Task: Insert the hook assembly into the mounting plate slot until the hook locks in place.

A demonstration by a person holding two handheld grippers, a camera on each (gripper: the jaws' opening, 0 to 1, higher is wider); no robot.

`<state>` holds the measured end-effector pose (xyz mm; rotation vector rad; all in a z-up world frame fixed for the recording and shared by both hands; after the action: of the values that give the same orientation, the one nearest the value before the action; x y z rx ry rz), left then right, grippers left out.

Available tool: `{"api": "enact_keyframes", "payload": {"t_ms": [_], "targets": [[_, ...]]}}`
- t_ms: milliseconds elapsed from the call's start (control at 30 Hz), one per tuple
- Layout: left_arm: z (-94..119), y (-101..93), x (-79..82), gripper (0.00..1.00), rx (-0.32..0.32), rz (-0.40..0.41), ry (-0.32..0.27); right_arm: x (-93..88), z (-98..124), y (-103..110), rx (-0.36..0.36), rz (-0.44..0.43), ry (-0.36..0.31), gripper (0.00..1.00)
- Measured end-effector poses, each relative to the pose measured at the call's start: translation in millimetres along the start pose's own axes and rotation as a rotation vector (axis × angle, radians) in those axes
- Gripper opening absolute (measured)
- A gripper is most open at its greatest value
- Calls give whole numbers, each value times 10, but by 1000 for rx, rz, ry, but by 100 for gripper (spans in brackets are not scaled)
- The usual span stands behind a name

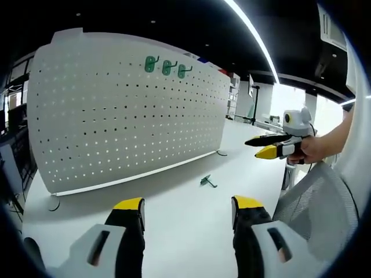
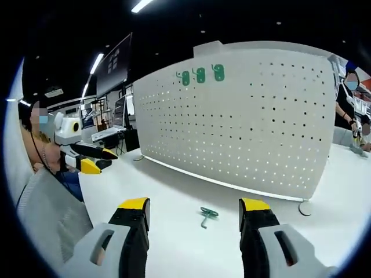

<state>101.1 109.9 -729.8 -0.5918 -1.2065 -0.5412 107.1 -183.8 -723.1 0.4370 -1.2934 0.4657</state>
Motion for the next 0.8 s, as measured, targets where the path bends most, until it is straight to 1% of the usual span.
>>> {"api": "enact_keyframes", "payload": {"t_ms": [167, 533, 667, 733, 800], "targets": [[15, 5, -6, 62, 3, 1, -1, -53, 36, -2, -2, -8, 15, 60], [-25, -7, -2, 62, -8, 3, 1, -50, 33, 3, -2, -19, 21, 60], [-124, -19, 22, 62, -40, -24, 12, -54, 31, 1, -2, -23, 22, 60], [-187, -4, 30, 62, -63, -58, 38, -56, 32, 7, -1, -24, 23, 60], [-254, 17, 78, 62, -81, -74, 39, -63, 32, 3, -2, -26, 24, 60]]}}
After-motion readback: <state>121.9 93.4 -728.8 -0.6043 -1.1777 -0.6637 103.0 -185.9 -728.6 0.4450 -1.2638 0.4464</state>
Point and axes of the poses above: the point that each gripper's makers call its tool centre point, and the gripper's own axes: z roughly backward along the fingers, y roughly to its left, x roughly out of its top, the point moved 6 cm from there along z, roughly backward along the fingers, and after that the axes turned 5 degrees about -y, right-handed, at the moved point
